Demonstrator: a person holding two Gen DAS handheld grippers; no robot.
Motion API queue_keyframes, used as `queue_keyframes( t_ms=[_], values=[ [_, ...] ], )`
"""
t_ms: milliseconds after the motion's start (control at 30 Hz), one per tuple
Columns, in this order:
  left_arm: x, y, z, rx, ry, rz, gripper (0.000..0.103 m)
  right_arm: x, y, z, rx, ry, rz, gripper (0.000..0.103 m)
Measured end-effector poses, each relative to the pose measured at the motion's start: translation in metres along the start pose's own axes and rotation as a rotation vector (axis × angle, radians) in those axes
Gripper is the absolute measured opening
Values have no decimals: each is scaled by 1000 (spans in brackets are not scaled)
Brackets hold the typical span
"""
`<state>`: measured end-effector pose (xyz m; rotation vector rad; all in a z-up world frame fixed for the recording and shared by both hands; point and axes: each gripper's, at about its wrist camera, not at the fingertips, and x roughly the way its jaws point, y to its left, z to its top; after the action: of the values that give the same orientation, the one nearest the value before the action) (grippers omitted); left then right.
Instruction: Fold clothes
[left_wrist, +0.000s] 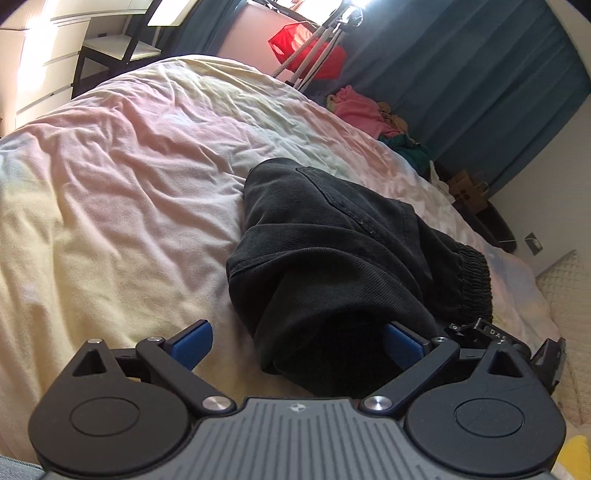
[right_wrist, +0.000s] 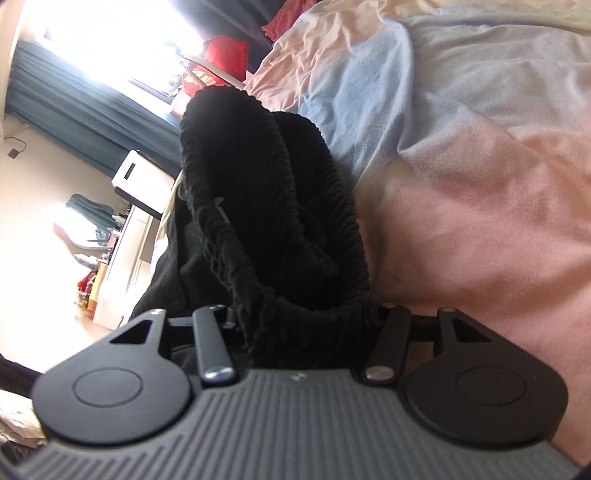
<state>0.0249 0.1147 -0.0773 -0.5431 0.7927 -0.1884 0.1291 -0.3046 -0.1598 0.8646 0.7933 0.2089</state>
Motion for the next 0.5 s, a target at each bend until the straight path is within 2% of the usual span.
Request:
queue_keyframes(
  t_ms=[100, 167, 267, 400, 467, 500],
  values=[
    [2, 2, 24, -43, -38, -30, 103, -1, -3, -1, -1, -2, 1, 56],
    [16, 1, 46, -42, -33, -13, 103, -2, -3, -1, -1, -6, 1, 57],
    [49, 7, 69, -96, 37, -21, 103, -2, -3, -2, -2, -7, 1, 57],
    [94, 15, 79, -89, 126, -19, 103, -3, -4, -2, -3, -13, -1, 58],
    [111, 22, 77, -115, 177, -104, 103, -3, -4, -2, 0, -15, -1, 59],
    [115, 24, 76, -118, 182, -111, 103, -2, -6, -2, 7, -16, 1, 59]
  ],
)
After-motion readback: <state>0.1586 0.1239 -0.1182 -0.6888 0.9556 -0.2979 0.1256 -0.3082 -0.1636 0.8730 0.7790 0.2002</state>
